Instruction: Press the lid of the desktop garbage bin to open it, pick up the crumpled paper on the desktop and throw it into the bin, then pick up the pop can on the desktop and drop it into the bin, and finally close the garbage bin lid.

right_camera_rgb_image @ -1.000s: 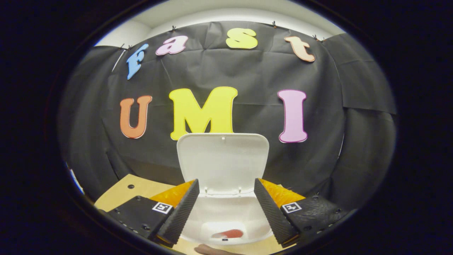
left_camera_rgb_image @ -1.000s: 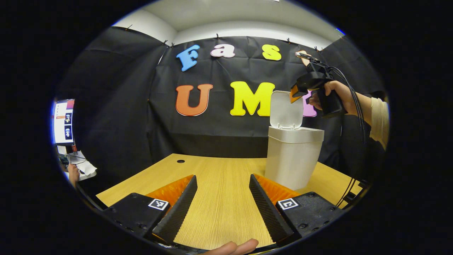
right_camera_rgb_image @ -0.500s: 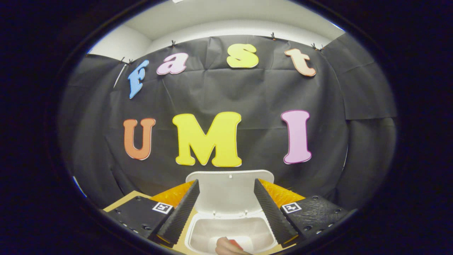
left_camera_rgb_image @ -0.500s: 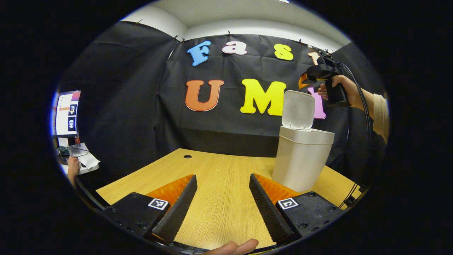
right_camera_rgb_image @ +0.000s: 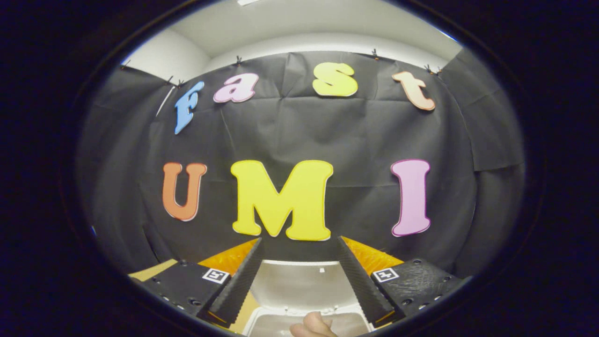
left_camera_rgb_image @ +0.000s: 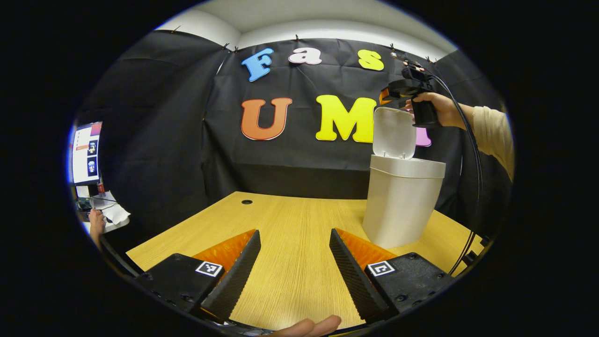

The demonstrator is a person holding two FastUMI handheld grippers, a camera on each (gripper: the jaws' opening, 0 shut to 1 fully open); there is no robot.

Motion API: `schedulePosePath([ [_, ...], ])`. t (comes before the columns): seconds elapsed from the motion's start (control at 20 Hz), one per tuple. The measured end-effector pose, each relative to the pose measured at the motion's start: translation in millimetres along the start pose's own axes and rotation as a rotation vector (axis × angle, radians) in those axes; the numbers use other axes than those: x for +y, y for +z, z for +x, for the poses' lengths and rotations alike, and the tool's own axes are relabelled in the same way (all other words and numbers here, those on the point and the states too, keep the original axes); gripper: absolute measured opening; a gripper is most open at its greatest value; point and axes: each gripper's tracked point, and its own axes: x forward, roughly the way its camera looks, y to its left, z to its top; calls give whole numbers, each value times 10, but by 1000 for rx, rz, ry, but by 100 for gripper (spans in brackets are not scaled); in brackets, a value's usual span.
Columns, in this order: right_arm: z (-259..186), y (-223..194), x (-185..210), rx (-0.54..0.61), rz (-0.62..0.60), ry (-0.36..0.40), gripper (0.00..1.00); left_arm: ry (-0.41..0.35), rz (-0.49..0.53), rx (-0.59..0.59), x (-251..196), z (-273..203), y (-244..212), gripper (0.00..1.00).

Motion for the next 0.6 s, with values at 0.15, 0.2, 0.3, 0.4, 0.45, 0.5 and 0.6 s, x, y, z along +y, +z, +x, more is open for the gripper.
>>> schedulePosePath([
  [0.15,17,92,67,-20,-63,18,98,-9,3,-3,-2,-1,11,97],
  [0.2,-30,84,96,-40,-83,29,99,-20,-3,-5,-51,-17,16,96],
  [0.3,-129,75,124,-55,-112,41,97,-39,15,-35,-133,-68,103,96],
  [0.4,-202,41,169,-50,-112,57,96,-56,52,-55,-217,-105,140,96],
  [0.45,-229,36,152,-49,-99,54,96,-57,73,-57,-231,-111,135,96],
  [0.5,-238,7,147,-31,-75,54,99,-55,86,-53,-227,-128,134,96],
  [0.6,-297,-21,147,-1,-11,54,96,-53,75,-60,-245,-145,164,96],
])
